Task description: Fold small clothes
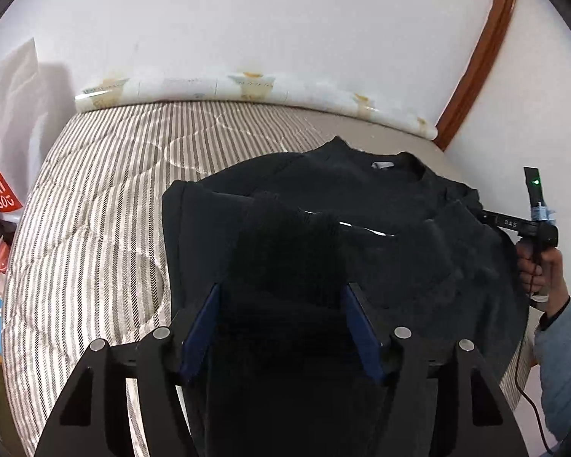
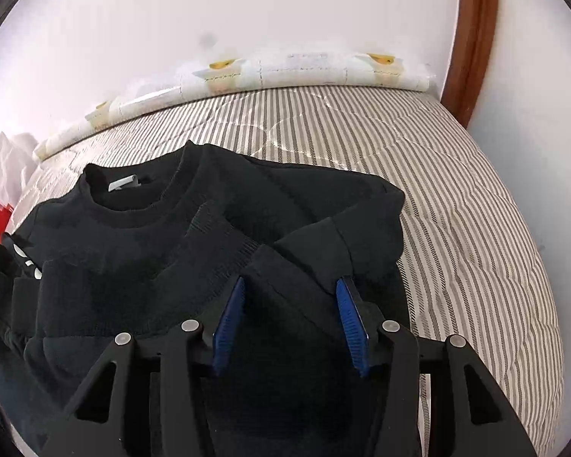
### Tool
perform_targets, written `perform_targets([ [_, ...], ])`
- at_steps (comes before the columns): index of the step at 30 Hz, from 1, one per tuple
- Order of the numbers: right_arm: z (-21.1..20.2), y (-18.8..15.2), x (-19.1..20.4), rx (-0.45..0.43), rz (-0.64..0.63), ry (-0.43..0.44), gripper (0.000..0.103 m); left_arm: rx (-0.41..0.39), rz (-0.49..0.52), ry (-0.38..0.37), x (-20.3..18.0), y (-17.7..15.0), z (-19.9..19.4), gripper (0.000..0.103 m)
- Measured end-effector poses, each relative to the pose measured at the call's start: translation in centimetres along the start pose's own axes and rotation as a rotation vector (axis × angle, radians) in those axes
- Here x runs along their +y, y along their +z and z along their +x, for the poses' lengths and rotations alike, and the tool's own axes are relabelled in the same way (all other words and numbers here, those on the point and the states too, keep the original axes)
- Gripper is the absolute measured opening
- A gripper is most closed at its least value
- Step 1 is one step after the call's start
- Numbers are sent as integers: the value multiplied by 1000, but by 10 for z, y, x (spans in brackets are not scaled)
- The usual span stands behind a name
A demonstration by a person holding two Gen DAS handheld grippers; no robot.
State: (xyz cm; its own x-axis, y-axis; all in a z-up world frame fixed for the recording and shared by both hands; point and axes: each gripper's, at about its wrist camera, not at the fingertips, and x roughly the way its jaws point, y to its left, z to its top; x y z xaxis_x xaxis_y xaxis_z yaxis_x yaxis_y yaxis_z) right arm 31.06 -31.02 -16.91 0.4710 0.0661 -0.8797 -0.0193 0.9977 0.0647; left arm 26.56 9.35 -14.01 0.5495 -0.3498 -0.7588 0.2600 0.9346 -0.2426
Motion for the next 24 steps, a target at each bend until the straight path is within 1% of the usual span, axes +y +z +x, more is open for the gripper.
perform_targets([
  [2,1,1,2,-11,-24,5,50,9,7,17,1,4,7,63],
  [3,1,2,3,-15,-36,5,47,13,5,16,3,5,10,63],
  [4,1,3,5,-20,-52,14,39,20,-4,15,4,6,13,62],
  [5,2,3,8,-21,-65,24,34,31,-21,13,6,9,17,56],
  [6,2,4,11,-21,-81,39,17,34,-35,22,7,10,19,47],
  [7,3,4,14,-22,-96,47,13,32,-42,42,8,11,19,41],
  [8,1,4,17,-42,-115,35,12,25,-43,67,7,12,19,19],
  [9,-3,4,19,-64,-129,29,10,3,-41,93,7,14,15,13],
  [10,-11,5,18,-104,-131,34,9,-10,-51,78,9,15,12,11],
  [12,-29,9,7,-187,-86,51,8,-67,-98,41,14,16,-1,10],
  [13,-38,12,-2,-229,-41,69,8,-90,-111,33,15,18,-6,10],
  [15,-51,18,-28,-289,79,150,8,-142,-138,23,17,21,-14,10],
  [16,-54,19,-38,-310,126,166,8,-157,-149,24,17,23,-15,10],
  [17,-54,18,-47,-323,158,165,8,-171,-163,37,18,25,-15,10],
  [19,-46,17,-55,-304,192,152,7,-173,-180,52,18,30,-9,10],
  [20,-38,17,-57,-277,200,135,7,-164,-193,56,19,33,-4,10],
  [22,-22,15,-57,-223,200,73,7,-130,-209,77,18,37,9,10],
  [24,-12,12,-55,-209,186,17,7,-92,-201,130,16,38,23,10],
])
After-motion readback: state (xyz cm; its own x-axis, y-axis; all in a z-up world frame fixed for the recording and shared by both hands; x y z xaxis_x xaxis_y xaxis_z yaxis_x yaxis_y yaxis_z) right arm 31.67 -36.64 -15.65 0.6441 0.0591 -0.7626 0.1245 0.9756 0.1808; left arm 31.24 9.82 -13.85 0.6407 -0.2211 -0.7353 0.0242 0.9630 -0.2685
